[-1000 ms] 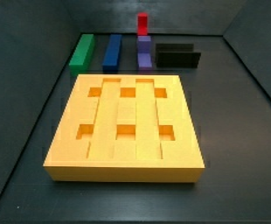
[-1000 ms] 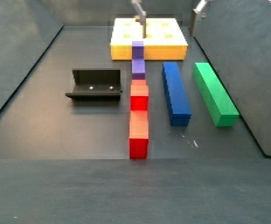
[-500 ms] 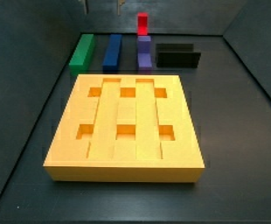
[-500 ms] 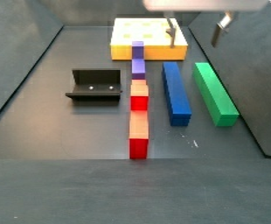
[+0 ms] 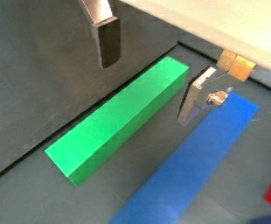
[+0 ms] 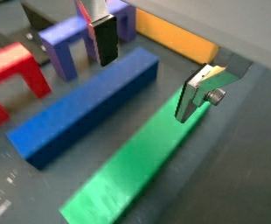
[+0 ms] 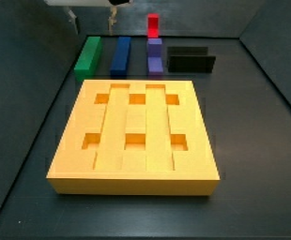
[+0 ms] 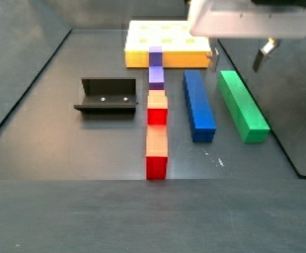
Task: Pick up the green object. Move up. Move to above the board. Insert the green object.
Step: Pick up the green object.
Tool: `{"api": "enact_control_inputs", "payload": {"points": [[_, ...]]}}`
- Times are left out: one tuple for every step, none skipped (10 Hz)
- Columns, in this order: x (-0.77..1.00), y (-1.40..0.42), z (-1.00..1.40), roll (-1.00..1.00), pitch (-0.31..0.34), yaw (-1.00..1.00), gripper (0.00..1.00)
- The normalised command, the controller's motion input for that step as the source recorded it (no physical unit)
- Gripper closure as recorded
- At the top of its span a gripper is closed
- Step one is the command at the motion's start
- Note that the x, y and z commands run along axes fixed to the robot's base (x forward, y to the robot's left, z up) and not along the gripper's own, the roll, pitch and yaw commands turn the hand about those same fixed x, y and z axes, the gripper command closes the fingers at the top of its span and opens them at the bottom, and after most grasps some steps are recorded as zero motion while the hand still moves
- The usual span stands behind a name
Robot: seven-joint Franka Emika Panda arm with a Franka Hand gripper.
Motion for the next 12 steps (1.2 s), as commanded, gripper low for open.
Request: {"api": "enact_control_inputs", "payload": {"points": [[-0.17,0.00,-0.61,0.34,0.000,0.04,0.00],[-0.13,0.00,-0.58,0.34,0.020,0.00,0.00],[-0.15,0.00,-0.46,0.28,0.060,0.00,0.00],[0.00,0.17,-0.37,0.17,0.071,0.00,0.00],[-0.08,0.16,-0.33,0.10,0.041,0.00,0.00],[-0.17,0.07,-0.19,0.04,0.000,-0.01,0.00],[-0.02,0.01,-0.10,0.02,0.000,0.00,0.00],[-0.07,0.01,-0.10,0.02,0.000,0.00,0.00],[-0.21,0.07,-0.20,0.00,-0.024,0.00,0.00],[-0.26,0.13,-0.29,0.00,-0.070,0.03,0.00],[-0.14,0.13,-0.29,0.00,-0.076,0.05,0.00],[0.00,0.08,-0.25,0.00,-0.036,0.01,0.00]]}}
